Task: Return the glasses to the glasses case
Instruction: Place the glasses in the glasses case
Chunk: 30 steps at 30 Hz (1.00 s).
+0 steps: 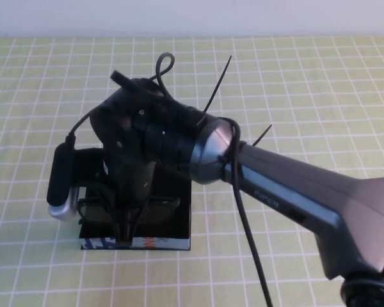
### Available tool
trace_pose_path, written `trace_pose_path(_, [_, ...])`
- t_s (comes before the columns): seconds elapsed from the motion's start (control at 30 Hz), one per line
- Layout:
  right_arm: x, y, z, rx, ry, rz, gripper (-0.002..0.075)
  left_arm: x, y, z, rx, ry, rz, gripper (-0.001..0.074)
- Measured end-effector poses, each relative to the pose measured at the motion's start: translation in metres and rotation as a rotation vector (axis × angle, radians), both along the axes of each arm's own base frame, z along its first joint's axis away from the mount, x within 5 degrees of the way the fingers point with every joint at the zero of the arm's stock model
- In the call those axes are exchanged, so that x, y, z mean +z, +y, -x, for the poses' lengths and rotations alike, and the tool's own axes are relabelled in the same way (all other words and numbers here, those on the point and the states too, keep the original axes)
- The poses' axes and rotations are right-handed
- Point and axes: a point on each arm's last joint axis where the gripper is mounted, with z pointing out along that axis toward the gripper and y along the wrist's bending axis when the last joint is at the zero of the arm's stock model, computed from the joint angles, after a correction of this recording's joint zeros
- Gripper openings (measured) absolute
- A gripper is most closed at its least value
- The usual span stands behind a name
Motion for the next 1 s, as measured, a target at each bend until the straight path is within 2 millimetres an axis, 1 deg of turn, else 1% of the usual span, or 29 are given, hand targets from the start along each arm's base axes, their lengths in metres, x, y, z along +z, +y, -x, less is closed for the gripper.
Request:
trace_pose_path(0.2, [-0.020, 0.004, -0.003, -0.002, 0.018, 0.037, 0.0064, 0.000, 0.000, 0.000, 0.000, 0.000, 0.000, -0.0001])
trace_pose_path(0.53, [-0.033, 0.002, -0.011, -0.019, 0.034, 0.059, 0.0064, 0.000, 0.000, 0.000, 0.000, 0.000, 0.000, -0.0001])
trace_pose_path(0.67, [-0.035, 0.001, -0.014, -0.023, 0.035, 0.063, 0.0064, 0.000, 0.000, 0.000, 0.000, 0.000, 0.000, -0.0001])
trace_pose_path(1.0, [-0.035, 0.002, -0.012, -0.044, 0.058, 0.047, 0.0064, 0.000, 0.000, 0.000, 0.000, 0.000, 0.000, -0.0001])
